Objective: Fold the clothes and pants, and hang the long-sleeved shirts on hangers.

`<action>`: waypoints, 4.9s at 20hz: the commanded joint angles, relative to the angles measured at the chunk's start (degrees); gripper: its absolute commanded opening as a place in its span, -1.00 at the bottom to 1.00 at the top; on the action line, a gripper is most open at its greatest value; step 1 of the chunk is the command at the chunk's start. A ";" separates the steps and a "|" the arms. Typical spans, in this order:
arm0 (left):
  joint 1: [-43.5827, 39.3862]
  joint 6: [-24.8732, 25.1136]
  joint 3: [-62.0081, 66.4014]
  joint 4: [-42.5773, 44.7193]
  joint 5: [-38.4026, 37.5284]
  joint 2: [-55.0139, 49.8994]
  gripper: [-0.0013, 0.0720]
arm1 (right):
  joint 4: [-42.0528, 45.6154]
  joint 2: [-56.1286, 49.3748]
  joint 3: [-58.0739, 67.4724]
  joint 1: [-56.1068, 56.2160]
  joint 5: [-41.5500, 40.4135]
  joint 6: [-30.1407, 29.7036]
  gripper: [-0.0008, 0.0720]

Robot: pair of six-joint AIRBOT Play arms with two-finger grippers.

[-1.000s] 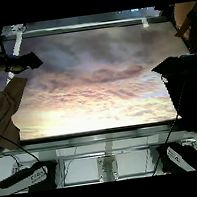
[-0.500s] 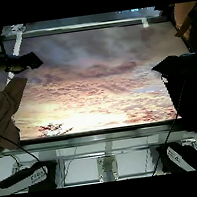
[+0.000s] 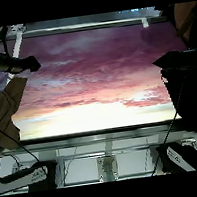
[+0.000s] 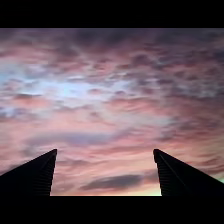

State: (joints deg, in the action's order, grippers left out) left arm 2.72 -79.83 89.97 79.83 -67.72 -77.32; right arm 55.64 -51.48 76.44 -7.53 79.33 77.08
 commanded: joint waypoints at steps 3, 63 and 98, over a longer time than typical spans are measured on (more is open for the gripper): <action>2.12 1.22 -0.02 27.41 -5.97 -6.01 0.98 | 0.31 -1.18 -0.52 0.07 -2.14 -0.07 -0.94; -7.76 -9.77 -4.07 15.37 -7.58 0.55 0.90 | 16.00 -9.51 11.30 0.07 4.20 -0.68 -0.41; 17.70 -4.81 -25.38 -17.55 3.26 -12.31 0.45 | 9.94 -12.98 8.50 0.07 2.27 -1.33 -0.41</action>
State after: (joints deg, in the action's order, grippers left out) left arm 22.46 -84.62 64.60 62.89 -66.02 -88.23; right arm 65.52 -64.42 84.97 -7.49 81.76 75.72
